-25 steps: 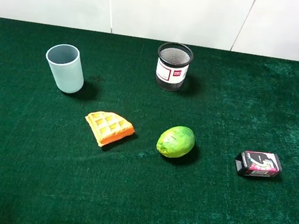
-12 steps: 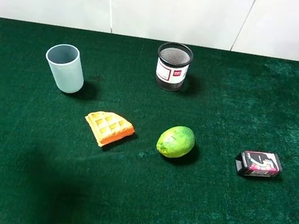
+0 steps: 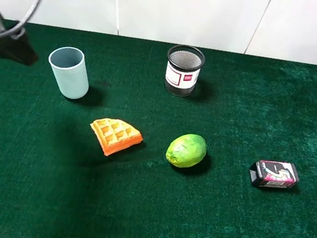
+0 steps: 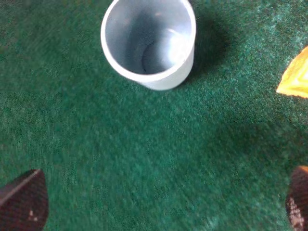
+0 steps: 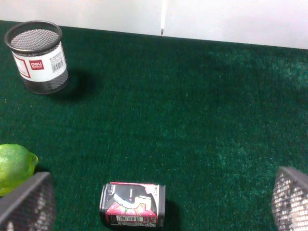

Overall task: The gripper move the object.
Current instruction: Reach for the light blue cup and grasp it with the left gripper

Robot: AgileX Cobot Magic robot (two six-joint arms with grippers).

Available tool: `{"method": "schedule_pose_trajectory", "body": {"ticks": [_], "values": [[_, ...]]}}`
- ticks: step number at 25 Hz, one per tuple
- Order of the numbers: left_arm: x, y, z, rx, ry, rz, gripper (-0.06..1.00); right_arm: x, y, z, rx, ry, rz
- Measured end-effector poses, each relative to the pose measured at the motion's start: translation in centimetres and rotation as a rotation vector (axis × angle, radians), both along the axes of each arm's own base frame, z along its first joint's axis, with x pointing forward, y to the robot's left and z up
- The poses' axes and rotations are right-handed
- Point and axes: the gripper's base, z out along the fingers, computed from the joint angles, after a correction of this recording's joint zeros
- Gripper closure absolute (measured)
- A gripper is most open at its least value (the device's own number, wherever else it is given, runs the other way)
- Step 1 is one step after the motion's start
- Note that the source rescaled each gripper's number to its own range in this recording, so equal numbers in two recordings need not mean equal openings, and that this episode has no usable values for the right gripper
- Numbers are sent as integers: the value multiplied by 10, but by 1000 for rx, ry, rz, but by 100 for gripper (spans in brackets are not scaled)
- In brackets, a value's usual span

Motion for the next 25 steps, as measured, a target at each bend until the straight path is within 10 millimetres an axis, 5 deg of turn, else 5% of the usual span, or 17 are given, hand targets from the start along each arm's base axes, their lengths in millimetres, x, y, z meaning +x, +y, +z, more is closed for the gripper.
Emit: {"method": "schedule_pose_trajectory", "body": {"ticks": [15, 25], "values": [[56, -59, -52, 61, 128, -207, -5, 0, 0, 0, -1, 0, -1], [66, -66, -89, 88, 224, -216, -4, 0, 0, 0, -1, 0, -1]]}}
